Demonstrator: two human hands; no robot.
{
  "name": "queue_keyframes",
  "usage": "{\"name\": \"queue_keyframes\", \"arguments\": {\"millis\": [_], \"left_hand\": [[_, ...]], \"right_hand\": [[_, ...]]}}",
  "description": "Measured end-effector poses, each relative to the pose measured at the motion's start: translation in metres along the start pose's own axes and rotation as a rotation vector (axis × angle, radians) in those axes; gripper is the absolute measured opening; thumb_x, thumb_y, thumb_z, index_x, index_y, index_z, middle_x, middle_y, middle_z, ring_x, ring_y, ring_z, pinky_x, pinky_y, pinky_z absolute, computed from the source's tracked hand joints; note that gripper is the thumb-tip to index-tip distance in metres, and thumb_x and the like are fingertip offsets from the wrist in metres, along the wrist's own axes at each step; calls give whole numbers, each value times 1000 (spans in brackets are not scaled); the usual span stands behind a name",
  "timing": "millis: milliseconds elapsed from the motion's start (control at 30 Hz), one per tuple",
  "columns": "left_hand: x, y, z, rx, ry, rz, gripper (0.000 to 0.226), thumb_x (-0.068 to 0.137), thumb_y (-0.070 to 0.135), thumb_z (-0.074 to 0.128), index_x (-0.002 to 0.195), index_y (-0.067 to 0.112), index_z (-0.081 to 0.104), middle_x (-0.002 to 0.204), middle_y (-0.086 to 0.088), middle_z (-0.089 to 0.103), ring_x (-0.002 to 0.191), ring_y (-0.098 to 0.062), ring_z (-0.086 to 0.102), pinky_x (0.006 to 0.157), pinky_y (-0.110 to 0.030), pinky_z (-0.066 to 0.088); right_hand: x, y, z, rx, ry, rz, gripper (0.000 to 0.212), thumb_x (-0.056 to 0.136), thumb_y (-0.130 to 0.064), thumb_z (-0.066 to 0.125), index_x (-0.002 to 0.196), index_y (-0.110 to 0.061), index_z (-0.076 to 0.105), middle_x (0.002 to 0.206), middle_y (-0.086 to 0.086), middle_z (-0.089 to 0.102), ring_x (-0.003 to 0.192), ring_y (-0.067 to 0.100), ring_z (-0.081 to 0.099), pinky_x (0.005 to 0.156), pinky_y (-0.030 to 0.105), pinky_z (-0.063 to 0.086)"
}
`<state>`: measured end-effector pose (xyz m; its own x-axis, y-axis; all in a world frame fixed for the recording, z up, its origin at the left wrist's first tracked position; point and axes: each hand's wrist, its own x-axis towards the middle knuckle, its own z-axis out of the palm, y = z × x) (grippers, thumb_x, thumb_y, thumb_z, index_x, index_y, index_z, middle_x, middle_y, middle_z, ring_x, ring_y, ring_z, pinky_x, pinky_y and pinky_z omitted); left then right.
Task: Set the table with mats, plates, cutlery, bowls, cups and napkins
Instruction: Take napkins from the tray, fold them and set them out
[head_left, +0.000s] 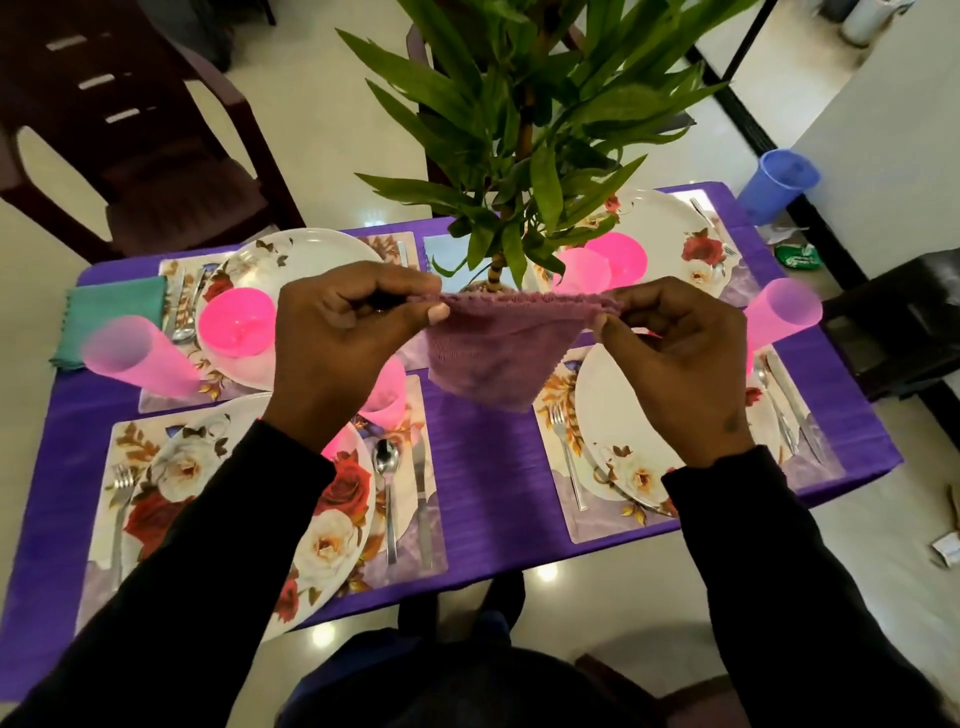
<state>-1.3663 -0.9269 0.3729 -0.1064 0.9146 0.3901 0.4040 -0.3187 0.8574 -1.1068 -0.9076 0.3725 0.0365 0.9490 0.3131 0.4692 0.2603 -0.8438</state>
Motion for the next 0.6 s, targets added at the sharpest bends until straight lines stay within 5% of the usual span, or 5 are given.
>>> {"name": "queue_keyframes", "arguments": {"millis": [100, 200, 367, 467, 600], "left_hand": [[-20, -6, -7, 69, -70, 15, 19, 82, 15, 82, 99, 10, 77, 94, 0, 76, 84, -12, 73, 77, -31, 61], [-47, -17, -9, 39, -193, -155, 21, 75, 30, 88, 90, 17, 81, 80, 6, 77, 69, -15, 72, 63, -38, 61], [-83, -36, -7, 39, -587, -377, 11, 73, 14, 89, 79, 16, 81, 71, 9, 75, 65, -12, 72, 61, -21, 53], [-99, -54, -1, 117, -768, -465, 11, 76, 12, 87, 80, 20, 81, 73, 12, 76, 69, -8, 73, 68, -29, 59], [-115, -66, 10, 208, -856, -458, 17, 79, 9, 82, 81, 25, 80, 77, 16, 76, 72, -1, 71, 70, -27, 58]], "right_hand": [[-13, 6, 3, 102, -56, 33, 8, 84, -12, 76, 91, -14, 73, 87, -7, 74, 81, 13, 72, 72, 24, 58], [-30, 21, 3, 12, -183, 110, 12, 81, -7, 77, 83, -17, 71, 80, -12, 72, 77, 9, 70, 68, 20, 58], [-56, 48, 3, -217, -577, 210, 14, 81, -21, 79, 76, -24, 66, 70, -15, 67, 69, 7, 65, 63, 15, 51], [-68, 60, 10, -418, -867, 289, 18, 84, -40, 75, 78, -27, 64, 76, -14, 65, 72, 9, 62, 67, 20, 51], [-78, 70, 18, -469, -1035, 364, 21, 84, -41, 75, 73, -31, 60, 79, -13, 63, 77, 9, 59, 72, 23, 51]]}}
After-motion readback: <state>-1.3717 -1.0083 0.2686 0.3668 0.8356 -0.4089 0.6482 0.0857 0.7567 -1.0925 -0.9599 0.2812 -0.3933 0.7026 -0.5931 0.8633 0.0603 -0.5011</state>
